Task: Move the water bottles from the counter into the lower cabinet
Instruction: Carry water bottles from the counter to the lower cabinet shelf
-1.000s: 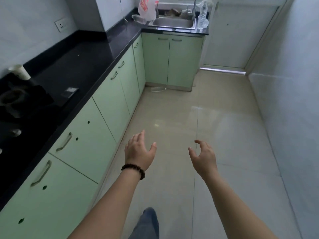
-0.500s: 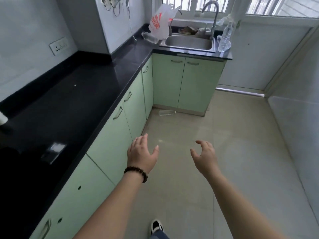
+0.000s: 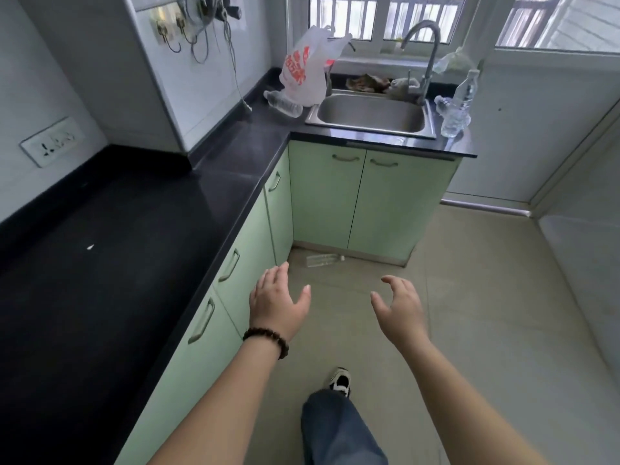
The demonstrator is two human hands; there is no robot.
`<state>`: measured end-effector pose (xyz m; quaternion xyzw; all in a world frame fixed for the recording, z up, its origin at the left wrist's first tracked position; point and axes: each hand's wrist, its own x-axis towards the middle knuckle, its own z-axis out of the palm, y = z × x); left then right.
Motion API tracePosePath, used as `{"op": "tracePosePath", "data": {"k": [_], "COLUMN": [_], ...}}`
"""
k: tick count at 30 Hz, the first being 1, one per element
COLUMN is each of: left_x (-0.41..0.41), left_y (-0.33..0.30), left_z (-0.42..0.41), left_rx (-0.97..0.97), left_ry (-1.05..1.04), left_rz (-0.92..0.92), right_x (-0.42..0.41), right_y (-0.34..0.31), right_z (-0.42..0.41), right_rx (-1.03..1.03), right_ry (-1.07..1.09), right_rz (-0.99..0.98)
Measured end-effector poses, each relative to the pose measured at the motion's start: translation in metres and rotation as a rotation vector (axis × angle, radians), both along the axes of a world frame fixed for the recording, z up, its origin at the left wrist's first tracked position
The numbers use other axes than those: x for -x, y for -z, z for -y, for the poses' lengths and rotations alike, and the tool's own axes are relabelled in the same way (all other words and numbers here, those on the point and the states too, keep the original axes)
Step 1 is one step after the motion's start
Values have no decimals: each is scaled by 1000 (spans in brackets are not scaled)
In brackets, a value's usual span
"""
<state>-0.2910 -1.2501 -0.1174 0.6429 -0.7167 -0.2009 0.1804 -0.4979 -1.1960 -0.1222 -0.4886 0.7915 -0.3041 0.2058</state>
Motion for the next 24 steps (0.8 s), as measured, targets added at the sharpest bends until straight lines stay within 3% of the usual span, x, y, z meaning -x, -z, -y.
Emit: {"op": "tracePosePath", "data": {"k": [12, 24], "left_x": [80, 81], "left_y": [-40, -21], "left_z": [290, 507], "left_rx": [62, 46], "left_ry": [-53, -173], "left_rz": [9, -35], "right_x": [88, 84], "right_y": [-27, -28], "right_z": [298, 555], "right_rx": [68, 53], "right_ry": [-14, -134], "right_rz": [48, 161]}}
